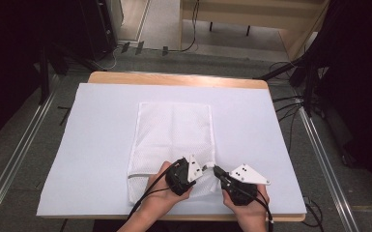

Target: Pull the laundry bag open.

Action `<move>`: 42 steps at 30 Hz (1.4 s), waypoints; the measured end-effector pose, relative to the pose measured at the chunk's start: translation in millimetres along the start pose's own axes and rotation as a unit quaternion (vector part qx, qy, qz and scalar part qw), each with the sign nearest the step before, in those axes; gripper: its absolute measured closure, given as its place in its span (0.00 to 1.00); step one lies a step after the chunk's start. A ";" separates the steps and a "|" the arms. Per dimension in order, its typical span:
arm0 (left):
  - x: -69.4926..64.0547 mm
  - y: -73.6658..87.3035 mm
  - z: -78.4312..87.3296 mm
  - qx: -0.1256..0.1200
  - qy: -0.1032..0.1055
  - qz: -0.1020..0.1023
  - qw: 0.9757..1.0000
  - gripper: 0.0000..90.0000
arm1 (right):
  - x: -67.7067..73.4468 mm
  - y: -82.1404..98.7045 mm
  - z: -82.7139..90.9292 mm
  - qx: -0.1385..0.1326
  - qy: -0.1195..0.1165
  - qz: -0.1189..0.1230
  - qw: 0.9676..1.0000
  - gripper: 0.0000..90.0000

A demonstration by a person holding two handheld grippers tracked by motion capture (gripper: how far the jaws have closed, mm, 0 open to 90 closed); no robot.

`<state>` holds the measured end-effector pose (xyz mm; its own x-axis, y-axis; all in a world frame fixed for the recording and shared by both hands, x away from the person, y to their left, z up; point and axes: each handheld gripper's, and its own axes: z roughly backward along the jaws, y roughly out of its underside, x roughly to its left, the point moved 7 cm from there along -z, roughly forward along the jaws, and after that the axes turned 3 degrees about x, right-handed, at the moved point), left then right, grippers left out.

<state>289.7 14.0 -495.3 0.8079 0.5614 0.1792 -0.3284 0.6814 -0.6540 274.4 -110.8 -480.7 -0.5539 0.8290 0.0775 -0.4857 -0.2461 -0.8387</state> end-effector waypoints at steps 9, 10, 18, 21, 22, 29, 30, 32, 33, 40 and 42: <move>17.4 37.8 15.2 0.016 -0.005 0.040 0.999 0.98 | -1.7 3.2 -1.1 0.011 0.005 0.002 1.000 1.00; 19.8 41.9 18.2 0.017 -0.006 0.041 0.999 0.98 | -2.0 3.4 -1.4 0.012 0.007 0.003 1.000 1.00; 37.7 71.6 39.9 0.024 -0.014 0.070 0.997 0.98 | -1.4 6.3 -3.7 0.022 0.008 0.006 1.000 1.00; 46.1 85.2 49.0 0.027 -0.023 0.081 0.996 0.98 | -4.5 7.4 -2.6 0.025 0.015 0.004 1.000 1.00; 48.6 89.0 52.6 0.024 -0.020 0.091 0.995 0.98 | -5.6 7.9 -2.1 0.025 0.010 -0.003 1.000 1.00; 58.9 106.3 67.8 0.026 -0.034 0.102 0.994 0.98 | -4.5 10.2 -2.5 0.031 0.011 0.004 0.999 1.00; 60.1 108.2 69.7 0.025 -0.034 0.103 0.994 0.98 | -5.1 10.5 -2.6 0.031 0.010 0.003 0.999 1.00; 62.1 111.8 73.7 0.028 -0.040 0.103 0.993 0.98 | -6.9 11.1 -1.8 0.034 0.010 0.002 0.999 1.00; 63.7 113.8 75.6 0.028 -0.045 0.103 0.993 0.98 | -8.4 11.3 -1.5 0.034 0.011 0.001 0.999 1.00; 78.1 132.8 89.5 0.030 -0.056 0.129 0.990 0.98 | -12.5 15.0 0.2 0.041 0.010 -0.007 0.999 1.00; 81.6 137.8 93.2 0.030 -0.062 0.134 0.989 0.98 | -12.3 15.8 0.7 0.043 0.009 -0.009 0.999 1.00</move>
<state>264.7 197.4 -502.3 0.6233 0.7761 0.0957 -0.5544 0.5250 -0.6458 273.1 -125.3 -494.5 -0.5324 0.8425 0.0821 -0.5529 -0.2727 -0.7874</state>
